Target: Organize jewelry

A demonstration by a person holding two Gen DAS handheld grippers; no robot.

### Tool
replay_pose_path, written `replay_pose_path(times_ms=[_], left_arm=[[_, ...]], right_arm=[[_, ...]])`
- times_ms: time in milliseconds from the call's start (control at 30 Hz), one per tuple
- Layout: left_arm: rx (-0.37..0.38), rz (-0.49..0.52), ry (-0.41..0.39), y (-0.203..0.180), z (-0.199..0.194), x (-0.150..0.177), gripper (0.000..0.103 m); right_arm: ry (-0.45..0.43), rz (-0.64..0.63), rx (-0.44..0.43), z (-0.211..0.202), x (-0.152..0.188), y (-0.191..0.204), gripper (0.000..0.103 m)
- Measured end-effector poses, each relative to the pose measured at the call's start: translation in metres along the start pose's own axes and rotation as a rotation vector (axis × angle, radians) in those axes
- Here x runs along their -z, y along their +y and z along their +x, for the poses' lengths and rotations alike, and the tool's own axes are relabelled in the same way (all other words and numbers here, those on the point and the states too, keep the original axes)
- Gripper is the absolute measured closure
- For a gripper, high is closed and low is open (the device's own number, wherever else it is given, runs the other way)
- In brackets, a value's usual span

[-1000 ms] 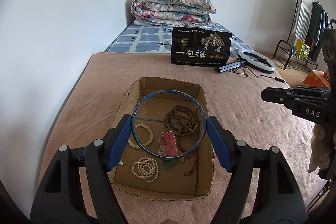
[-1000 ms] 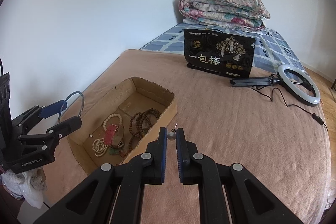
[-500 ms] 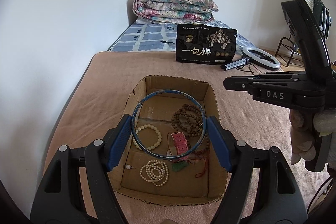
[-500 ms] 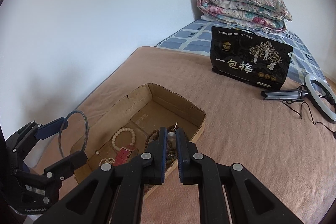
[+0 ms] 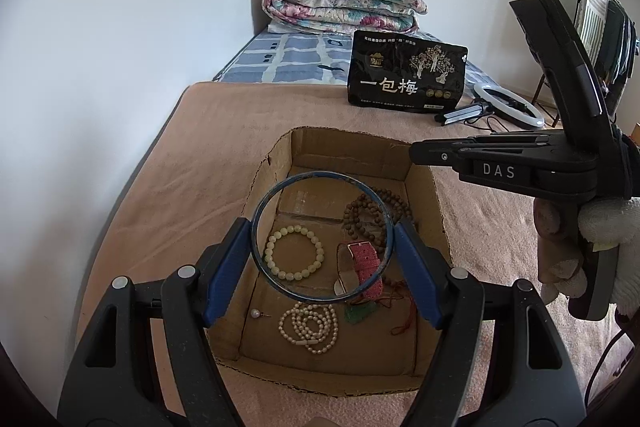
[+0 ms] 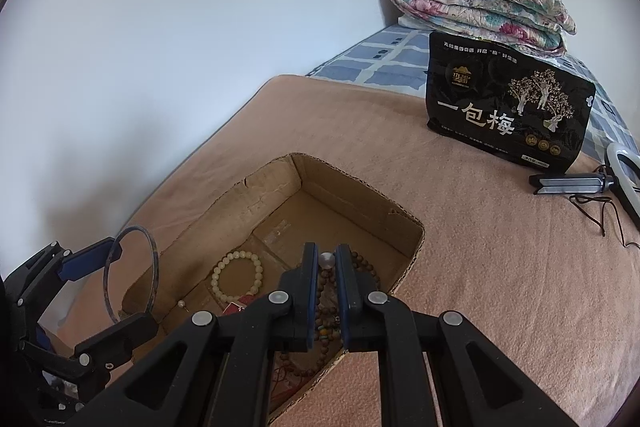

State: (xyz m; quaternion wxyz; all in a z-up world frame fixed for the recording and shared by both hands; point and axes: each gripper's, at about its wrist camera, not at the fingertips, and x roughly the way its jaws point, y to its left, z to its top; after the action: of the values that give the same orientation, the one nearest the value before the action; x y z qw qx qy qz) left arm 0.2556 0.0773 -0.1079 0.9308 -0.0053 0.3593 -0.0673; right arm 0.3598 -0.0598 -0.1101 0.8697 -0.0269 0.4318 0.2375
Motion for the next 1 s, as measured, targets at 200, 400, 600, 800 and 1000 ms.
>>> replay_pose_path(times_ms=[200,400,600,800,1000], left_arm=[[0.007,0.007,0.0,-0.001,0.001,0.001,0.029],[0.008,0.015,-0.005,-0.002,0.0,0.0,0.023],[0.0,0.025,0.008,-0.006,0.0,0.002,0.02],[0.009,0.011,0.009,-0.007,-0.005,0.002,0.02],[0.008,0.011,-0.006,-0.011,-0.018,0.001,0.02]], right_arm=[[-0.002,-0.008,0.009,0.004,-0.001,0.0,0.094],[-0.03,-0.006,0.031,-0.001,-0.001,-0.001,0.062],[-0.066,-0.011,0.057,-0.01,-0.002,0.0,0.019],[-0.081,-0.039,0.084,-0.019,0.0,0.005,0.011],[-0.092,-0.034,0.09,-0.031,0.002,0.006,0.011]])
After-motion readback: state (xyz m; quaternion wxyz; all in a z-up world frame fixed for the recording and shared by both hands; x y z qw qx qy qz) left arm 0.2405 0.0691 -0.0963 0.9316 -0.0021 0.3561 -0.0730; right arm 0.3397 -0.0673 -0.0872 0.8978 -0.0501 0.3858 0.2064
